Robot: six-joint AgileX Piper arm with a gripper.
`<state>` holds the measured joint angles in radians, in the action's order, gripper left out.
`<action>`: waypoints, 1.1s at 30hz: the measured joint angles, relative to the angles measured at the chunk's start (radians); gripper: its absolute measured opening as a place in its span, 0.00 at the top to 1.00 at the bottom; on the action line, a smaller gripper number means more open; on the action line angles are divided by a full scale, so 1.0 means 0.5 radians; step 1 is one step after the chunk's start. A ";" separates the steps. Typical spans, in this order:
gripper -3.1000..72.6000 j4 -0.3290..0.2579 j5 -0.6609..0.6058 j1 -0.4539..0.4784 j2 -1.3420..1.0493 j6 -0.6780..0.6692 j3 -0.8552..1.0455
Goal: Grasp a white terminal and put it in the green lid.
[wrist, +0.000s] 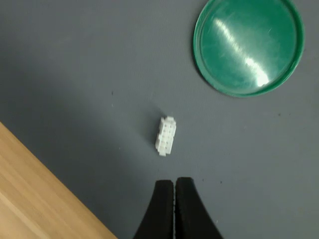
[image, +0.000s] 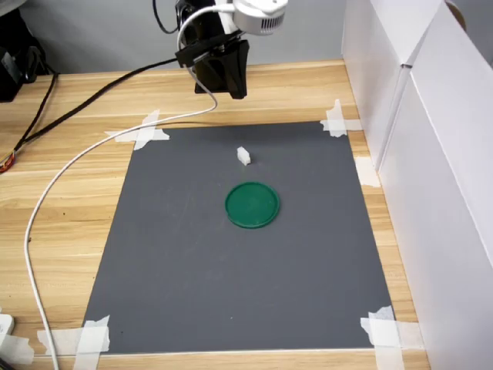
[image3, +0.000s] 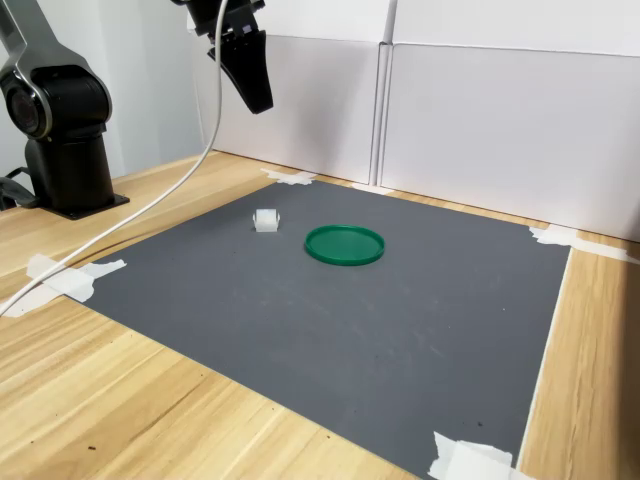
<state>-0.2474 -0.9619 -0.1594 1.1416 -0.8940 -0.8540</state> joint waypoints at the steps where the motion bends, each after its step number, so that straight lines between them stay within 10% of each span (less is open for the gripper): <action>1: 0.97 0.008 -0.005 0.000 0.013 -0.014 -0.003; 6: 0.83 0.041 -0.024 0.000 0.025 -0.067 -0.004; 19: 0.06 0.376 -0.024 -0.270 0.088 0.292 -0.005; 33: 0.02 0.206 -0.073 -0.278 0.172 0.299 -0.007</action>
<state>-0.1444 -0.9982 -0.2983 1.2274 -0.7444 -0.8573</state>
